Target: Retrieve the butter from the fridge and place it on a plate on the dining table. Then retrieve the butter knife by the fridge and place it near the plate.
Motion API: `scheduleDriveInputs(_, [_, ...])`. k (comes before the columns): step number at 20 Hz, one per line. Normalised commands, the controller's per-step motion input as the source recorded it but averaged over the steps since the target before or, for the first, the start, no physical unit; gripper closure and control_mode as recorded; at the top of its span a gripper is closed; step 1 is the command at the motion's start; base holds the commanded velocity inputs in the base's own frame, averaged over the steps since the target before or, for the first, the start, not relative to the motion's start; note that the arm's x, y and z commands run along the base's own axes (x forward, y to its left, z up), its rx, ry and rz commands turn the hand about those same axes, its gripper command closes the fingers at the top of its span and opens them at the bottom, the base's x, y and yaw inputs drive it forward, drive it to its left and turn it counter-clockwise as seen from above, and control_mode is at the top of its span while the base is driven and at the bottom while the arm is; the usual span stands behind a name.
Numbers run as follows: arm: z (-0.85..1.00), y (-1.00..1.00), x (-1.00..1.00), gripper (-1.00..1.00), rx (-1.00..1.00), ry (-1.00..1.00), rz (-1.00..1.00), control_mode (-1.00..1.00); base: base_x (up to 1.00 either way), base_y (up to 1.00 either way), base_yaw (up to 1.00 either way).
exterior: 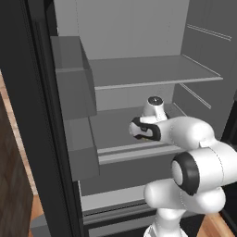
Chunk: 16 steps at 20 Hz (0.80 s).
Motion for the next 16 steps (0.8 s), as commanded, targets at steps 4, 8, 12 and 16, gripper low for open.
scheduleDriveInputs(4, [-0.13,0.00,0.09,-1.00,0.00,0.00,0.00,-1.00,0.00,0.00,0.00])
scheduleDriveInputs(8, [-0.14,0.00,0.13,-1.00,0.00,0.00,0.00,-1.00,0.00,0.00,0.00])
scheduleDriveInputs(12, [-0.14,0.00,0.13,1.00,0.00,0.00,0.00,-1.00,0.00,0.00,0.00])
scheduleDriveInputs(16, [-0.14,0.00,0.09,1.00,0.00,0.01,0.00,-1.00,0.00,0.00,0.00])
